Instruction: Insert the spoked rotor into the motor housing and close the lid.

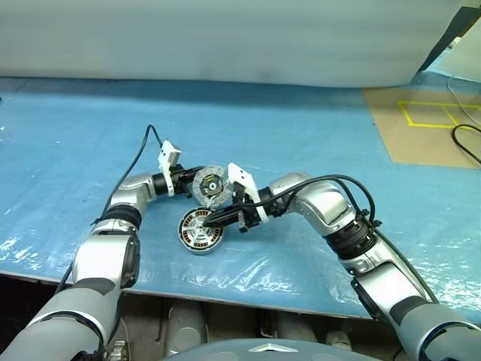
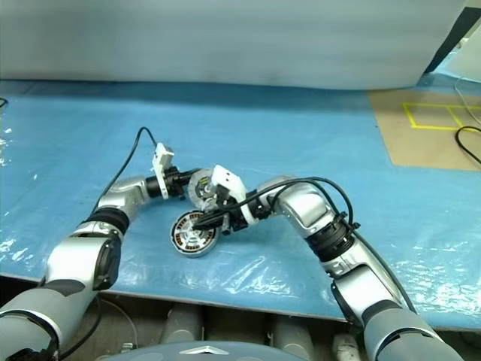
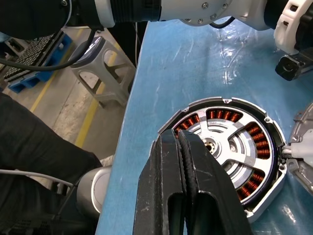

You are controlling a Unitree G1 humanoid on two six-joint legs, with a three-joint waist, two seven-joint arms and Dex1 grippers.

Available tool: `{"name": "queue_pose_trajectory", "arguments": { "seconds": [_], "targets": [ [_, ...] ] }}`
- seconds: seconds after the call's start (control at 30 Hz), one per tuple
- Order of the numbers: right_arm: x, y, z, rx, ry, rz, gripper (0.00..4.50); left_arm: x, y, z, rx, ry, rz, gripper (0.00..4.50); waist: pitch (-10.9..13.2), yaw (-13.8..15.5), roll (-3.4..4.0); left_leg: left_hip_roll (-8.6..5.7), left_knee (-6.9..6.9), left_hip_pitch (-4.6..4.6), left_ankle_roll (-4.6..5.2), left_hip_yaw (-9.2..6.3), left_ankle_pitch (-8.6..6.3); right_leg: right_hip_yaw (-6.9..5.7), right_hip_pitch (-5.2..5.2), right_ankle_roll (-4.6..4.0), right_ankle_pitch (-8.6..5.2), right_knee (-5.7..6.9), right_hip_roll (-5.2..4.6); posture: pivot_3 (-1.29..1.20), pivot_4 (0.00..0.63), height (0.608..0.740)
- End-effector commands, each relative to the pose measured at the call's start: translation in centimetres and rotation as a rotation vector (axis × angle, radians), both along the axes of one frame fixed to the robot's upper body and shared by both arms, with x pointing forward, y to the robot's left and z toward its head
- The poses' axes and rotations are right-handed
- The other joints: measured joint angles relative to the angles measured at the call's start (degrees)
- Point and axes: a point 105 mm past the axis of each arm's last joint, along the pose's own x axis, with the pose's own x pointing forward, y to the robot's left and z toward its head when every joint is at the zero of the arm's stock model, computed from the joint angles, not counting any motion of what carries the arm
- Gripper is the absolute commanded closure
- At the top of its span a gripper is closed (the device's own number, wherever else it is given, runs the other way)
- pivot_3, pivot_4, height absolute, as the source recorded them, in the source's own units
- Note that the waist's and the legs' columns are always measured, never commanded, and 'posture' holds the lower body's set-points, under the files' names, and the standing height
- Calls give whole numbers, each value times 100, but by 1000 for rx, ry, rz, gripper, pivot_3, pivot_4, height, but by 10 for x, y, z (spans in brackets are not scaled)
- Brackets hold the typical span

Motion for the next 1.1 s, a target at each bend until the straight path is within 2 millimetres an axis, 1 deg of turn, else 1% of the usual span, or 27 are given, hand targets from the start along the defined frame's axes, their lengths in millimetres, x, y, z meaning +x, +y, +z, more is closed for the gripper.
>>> {"name": "queue_pose_trajectory", "arguments": {
  "seconds": [0.03,0.1,0.2,0.37,0.43,0.5,0.57,0.67,0.77,0.97,1.03,1.1],
  "targets": [
    [-6,5,4,10,-26,26,4500,-6,-16,11,14,-65,-124,4473,1,2,-1,0,0,-1,0,0,0,0,0,1,1,-1,0,0,150,740],
    [-5,6,3,7,-29,26,4500,-9,-22,14,-3,-64,-171,4473,1,1,-2,0,-2,-2,0,0,0,-1,-1,1,1,-1,0,0,150,740],
    [-4,7,2,1,-34,19,4500,-11,-26,22,-22,-91,-210,4473,2,1,-2,1,-6,-2,0,0,0,-2,-1,1,1,-1,0,0,150,740],
    [-2,6,2,-3,-45,15,4500,-15,-25,37,-1,-157,-280,4473,3,-2,-2,1,-8,-2,0,0,0,-3,-2,1,1,-2,0,0,150,740],
    [0,4,4,-4,-59,15,4500,-18,-24,40,13,-172,-311,4473,3,-2,-2,1,-8,-1,0,0,0,-3,-2,1,1,-3,0,0,150,740],
    [1,-1,17,45,-15,14,4500,-22,-24,41,23,-181,-347,4473,4,-2,-2,1,-9,-1,0,0,0,-3,-2,1,1,-3,0,0,150,740],
    [1,-15,34,95,27,22,4500,-26,-24,41,24,-187,-373,4473,5,3,-3,0,-10,-2,0,0,0,-3,-2,1,0,-6,0,0,150,740],
    [0,-41,38,82,11,21,4500,-34,-27,39,34,-185,-419,4473,7,40,-4,-5,-9,-7,1,0,0,-3,0,0,0,-9,-6,0,150,740],
    [5,-69,34,50,12,-54,4500,-42,-31,34,41,-183,-457,4473,8,38,-6,-7,-14,-8,1,1,0,-2,1,0,0,-12,-6,0,150,740],
    [22,-133,24,6,37,-330,4500,-66,-35,24,92,-181,-564,4473,9,26,-6,-3,-20,-13,1,3,0,-5,-2,-1,-1,-16,-3,0,150,740],
    [26,-148,19,-6,47,-403,4500,-73,-34,24,108,-177,-593,4473,9,17,-5,-2,-23,-14,1,4,0,-3,0,-7,-4,-16,-3,0,150,740],
    [27,-156,11,-23,50,-455,4500,-76,-32,25,113,-180,-607,4473,9,10,-5,0,-25,-11,2,6,0,-3,-1,-23,-14,-15,-1,0,150,740]
  ]
}}
